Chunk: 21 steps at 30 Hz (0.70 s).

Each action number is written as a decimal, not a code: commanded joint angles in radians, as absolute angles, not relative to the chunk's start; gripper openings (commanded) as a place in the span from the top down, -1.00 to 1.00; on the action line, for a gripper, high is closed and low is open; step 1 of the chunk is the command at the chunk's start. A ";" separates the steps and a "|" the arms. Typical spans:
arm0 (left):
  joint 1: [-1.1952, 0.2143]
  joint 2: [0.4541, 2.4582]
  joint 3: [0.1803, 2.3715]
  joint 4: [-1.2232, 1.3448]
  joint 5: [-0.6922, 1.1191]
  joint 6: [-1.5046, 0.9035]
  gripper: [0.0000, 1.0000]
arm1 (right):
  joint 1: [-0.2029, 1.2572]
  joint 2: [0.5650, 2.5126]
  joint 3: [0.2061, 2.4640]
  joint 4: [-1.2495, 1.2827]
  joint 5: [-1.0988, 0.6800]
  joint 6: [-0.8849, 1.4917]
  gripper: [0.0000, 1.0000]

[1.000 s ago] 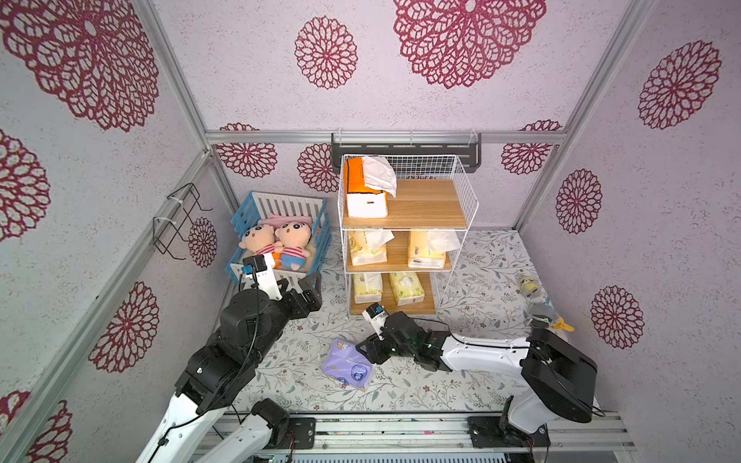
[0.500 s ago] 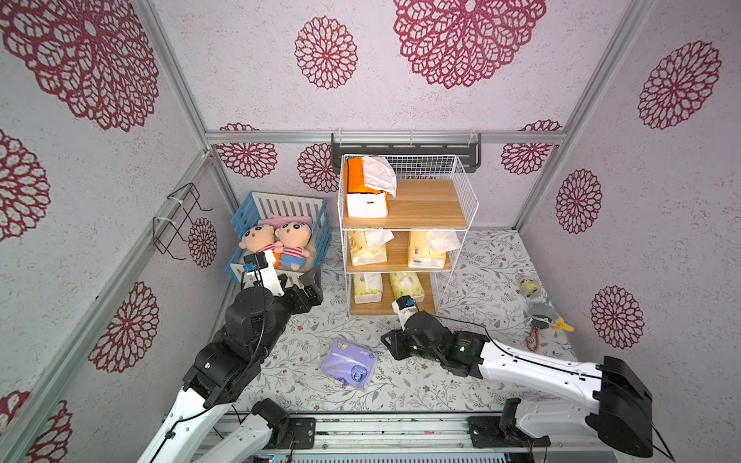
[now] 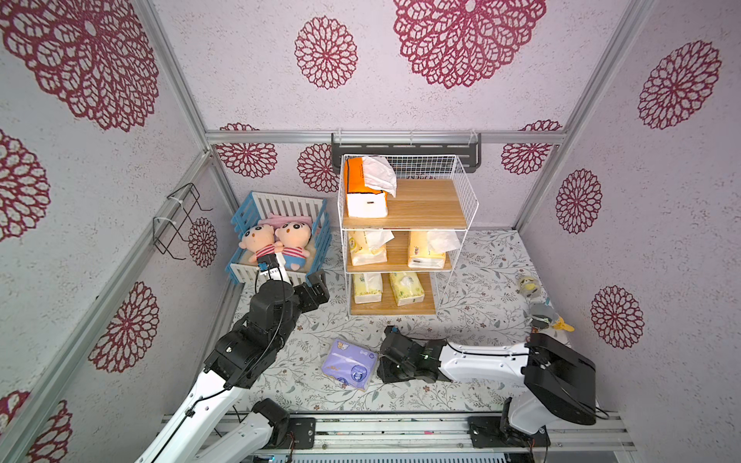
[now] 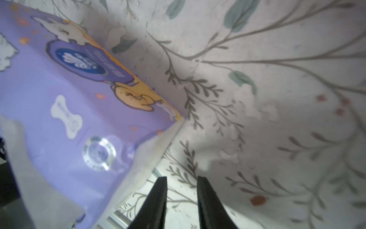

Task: Remove the tissue boxes from the shelf
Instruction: Place the box of tissues at the center of the board.

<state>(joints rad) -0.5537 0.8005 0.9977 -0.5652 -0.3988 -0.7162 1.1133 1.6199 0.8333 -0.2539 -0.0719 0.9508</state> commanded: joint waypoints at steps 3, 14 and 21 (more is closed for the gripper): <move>-0.552 0.759 0.950 -0.586 -0.441 -0.794 -0.94 | 1.115 1.713 0.994 -0.163 -0.118 0.984 0.34; -0.551 0.720 0.993 -0.693 -0.443 -0.758 -0.94 | 1.077 1.845 1.193 -0.254 -0.070 0.928 0.20; -0.551 0.753 1.012 -0.677 -0.399 -0.735 -0.94 | 1.074 1.632 1.154 -0.357 0.098 0.819 0.12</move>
<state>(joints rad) -0.5533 0.7353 0.9924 -0.6750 -0.4236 -0.7574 1.0782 1.7779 1.1542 -0.3214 -0.0116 0.8867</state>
